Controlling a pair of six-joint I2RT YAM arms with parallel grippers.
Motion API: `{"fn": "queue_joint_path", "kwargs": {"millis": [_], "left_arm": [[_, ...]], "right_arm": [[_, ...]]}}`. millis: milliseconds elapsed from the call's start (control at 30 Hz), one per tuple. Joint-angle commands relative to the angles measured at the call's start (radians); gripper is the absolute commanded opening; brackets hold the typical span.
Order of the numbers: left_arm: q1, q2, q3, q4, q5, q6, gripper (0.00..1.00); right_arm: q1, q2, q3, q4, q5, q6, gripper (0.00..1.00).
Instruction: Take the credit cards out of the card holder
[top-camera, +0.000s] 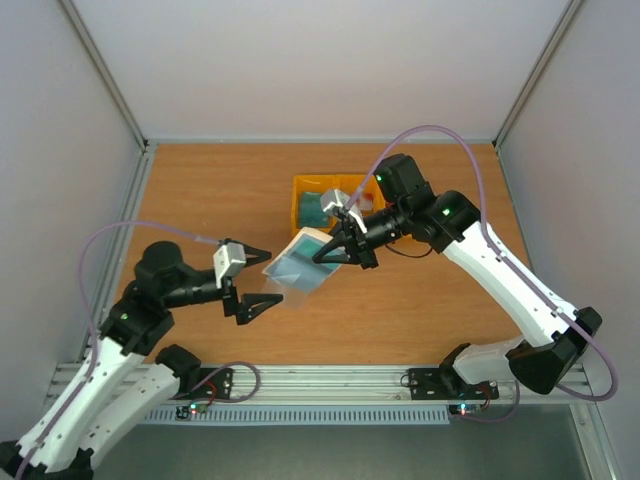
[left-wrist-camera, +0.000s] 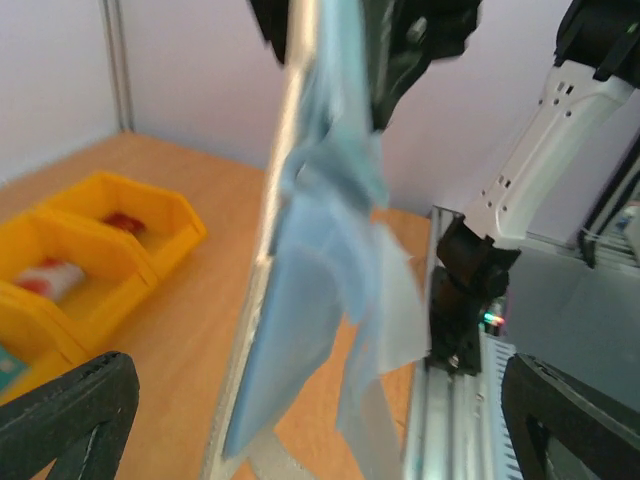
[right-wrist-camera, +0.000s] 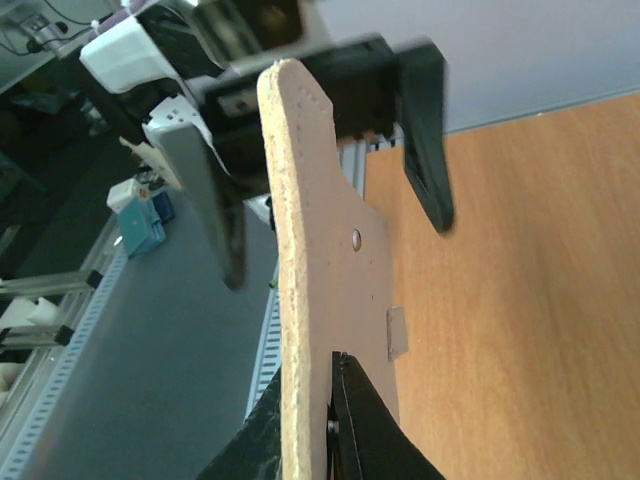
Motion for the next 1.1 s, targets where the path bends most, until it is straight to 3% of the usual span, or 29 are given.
{"fn": "queue_joint_path", "kwargs": {"millis": [0, 133, 267, 400, 500, 567, 667, 800, 967, 1067], "left_arm": [[0.005, 0.057, -0.091, 0.199, 0.131, -0.223, 0.99], [0.004, 0.077, -0.11, 0.273, 0.12, -0.315, 0.95], [0.004, 0.08, -0.118, 0.277, 0.168, -0.311, 0.73], [0.002, 0.08, -0.148, 0.252, 0.178, -0.296, 0.26], [0.002, 0.078, -0.168, 0.245, 0.186, -0.275, 0.03], [0.002, 0.077, -0.174, 0.272, 0.18, -0.286, 0.0], [0.002, 0.066, -0.175, 0.29, 0.116, -0.29, 0.0], [0.002, 0.056, -0.17, 0.23, -0.066, -0.314, 0.0], [0.004, 0.05, -0.196, 0.111, -0.112, -0.492, 0.0], [0.004, 0.031, -0.209, 0.096, -0.165, -0.466, 0.0]], "right_arm": [[0.023, 0.03, 0.022, 0.01, -0.054, -0.008, 0.01], [0.039, 0.063, 0.029, 0.012, -0.054, -0.011, 0.01], [0.047, 0.08, 0.033, 0.021, -0.083, -0.021, 0.01], [0.046, 0.1, 0.053, 0.01, -0.101, -0.032, 0.01], [0.047, 0.112, 0.064, 0.007, -0.116, -0.026, 0.01], [0.047, 0.118, 0.065, 0.006, -0.12, -0.021, 0.06], [0.048, 0.111, 0.067, 0.006, -0.077, -0.001, 0.38], [0.033, 0.056, 0.077, 0.015, 0.167, 0.043, 0.56], [-0.01, -0.042, 0.067, 0.08, 0.408, 0.14, 0.6], [-0.01, -0.108, 0.055, 0.102, 0.548, 0.162, 0.61]]}}
